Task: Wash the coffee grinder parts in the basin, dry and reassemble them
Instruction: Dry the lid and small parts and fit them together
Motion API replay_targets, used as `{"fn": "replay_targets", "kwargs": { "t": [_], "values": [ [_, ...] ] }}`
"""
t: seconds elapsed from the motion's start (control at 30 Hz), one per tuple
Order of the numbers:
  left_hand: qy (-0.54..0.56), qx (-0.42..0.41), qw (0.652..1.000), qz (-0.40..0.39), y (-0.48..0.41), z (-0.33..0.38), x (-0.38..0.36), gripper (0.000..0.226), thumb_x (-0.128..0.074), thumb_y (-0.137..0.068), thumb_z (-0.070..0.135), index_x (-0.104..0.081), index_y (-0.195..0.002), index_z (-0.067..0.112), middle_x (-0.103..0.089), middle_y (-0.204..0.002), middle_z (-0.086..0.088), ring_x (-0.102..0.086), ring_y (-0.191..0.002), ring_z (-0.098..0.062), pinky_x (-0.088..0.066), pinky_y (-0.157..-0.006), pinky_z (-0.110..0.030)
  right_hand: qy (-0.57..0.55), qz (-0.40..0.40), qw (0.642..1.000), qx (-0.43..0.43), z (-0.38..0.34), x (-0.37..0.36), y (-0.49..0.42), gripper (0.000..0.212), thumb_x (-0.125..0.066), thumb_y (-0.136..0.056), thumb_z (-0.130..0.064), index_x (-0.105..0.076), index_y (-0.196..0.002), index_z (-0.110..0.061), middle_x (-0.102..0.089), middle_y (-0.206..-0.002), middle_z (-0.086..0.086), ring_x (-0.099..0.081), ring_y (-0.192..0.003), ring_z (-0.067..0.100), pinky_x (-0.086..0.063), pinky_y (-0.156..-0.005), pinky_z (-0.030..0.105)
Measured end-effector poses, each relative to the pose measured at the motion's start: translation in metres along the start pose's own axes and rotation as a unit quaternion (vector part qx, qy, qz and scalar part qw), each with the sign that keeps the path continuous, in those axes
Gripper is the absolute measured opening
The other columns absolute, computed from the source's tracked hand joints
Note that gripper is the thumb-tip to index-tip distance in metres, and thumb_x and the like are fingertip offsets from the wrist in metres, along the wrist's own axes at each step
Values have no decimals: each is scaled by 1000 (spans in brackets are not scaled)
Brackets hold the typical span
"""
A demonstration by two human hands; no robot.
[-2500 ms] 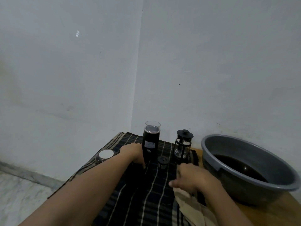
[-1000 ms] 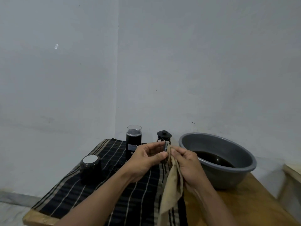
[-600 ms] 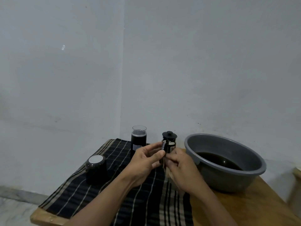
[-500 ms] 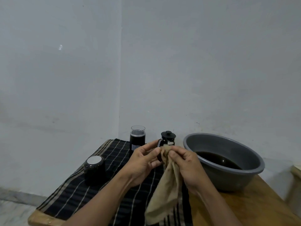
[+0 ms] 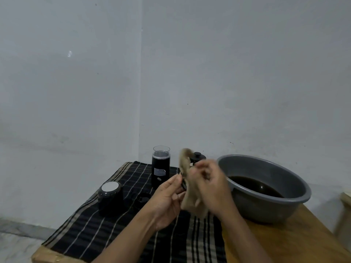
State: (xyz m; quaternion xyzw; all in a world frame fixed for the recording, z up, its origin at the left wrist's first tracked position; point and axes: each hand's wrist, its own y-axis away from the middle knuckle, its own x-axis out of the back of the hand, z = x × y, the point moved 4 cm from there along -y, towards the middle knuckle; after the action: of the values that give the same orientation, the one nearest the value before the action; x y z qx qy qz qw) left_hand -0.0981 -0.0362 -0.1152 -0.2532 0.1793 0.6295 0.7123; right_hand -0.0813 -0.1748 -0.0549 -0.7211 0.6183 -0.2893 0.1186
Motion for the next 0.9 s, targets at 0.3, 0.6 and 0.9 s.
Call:
{"fn": "replay_targets", "kwargs": {
  "t": [0.3,0.6,0.9],
  "values": [
    [-89,-67,991,80,-4,-9,2,40,-73,-89,14,-64,-127,6,-75,-106,-10,-70,-79,-15,-55,-69,-24,203,20,978,-44,29,-14,26,26,-44,-102,-44,-62,-121,-41,-55,-98,-26,-47,-115,14,-48,-91,36],
    [-343,-153,925,50,1,13,-4,61,-83,-82,8,-60,-137,23,-73,-119,3,-71,-110,-11,-57,-96,-30,-356,93,889,-272,34,-1,15,31,-49,-105,-31,-70,-115,-11,-74,-108,18,-70,-105,35,-54,-97,54],
    [-125,-125,983,44,1,11,-15,46,-82,-72,4,-67,-115,-4,-74,-110,-22,-73,-100,-27,-59,-83,-30,-125,83,989,2,34,-14,29,24,-49,-100,-35,-70,-109,-29,-73,-104,-2,-69,-101,19,-57,-89,53]
  ]
}}
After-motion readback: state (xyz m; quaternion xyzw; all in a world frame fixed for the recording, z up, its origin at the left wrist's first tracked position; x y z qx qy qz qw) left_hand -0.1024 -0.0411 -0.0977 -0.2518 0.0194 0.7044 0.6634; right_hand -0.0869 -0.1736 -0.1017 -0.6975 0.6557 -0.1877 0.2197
